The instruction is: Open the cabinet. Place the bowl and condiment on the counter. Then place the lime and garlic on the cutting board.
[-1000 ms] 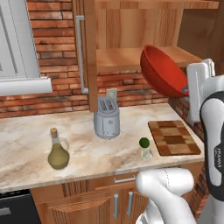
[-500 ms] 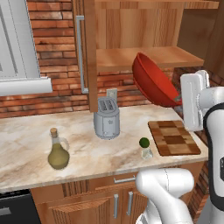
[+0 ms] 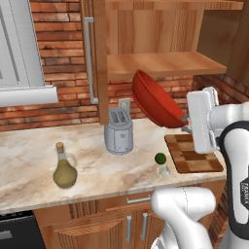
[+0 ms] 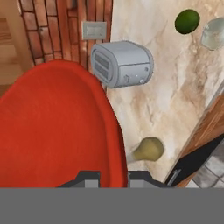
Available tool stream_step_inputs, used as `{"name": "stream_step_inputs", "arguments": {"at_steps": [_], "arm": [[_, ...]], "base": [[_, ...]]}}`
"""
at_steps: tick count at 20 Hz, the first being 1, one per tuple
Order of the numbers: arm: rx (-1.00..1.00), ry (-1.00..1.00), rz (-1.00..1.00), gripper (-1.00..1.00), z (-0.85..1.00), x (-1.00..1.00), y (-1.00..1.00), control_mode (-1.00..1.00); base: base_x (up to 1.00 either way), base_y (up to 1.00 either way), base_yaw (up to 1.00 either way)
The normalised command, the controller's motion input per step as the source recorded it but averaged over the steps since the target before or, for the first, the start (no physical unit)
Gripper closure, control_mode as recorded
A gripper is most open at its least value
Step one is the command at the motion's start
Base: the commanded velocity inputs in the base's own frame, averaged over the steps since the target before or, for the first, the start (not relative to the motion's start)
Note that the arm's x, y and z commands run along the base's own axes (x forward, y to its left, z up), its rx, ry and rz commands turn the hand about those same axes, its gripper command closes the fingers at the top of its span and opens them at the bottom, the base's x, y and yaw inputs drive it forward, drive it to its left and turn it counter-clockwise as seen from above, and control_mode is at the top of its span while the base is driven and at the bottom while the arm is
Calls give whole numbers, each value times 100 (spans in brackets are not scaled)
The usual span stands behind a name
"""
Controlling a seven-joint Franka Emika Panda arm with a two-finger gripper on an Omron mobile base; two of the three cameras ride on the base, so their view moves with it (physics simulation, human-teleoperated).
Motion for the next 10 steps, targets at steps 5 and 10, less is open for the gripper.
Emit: {"name": "stream_step_inputs", "arguments": {"at_steps": [5, 10], "arm": [[0, 1, 8, 100, -38, 0, 14, -100], [-1, 0, 5, 100, -37, 0, 17, -100]], "base": [[0, 0, 0], [0, 0, 0]]}}
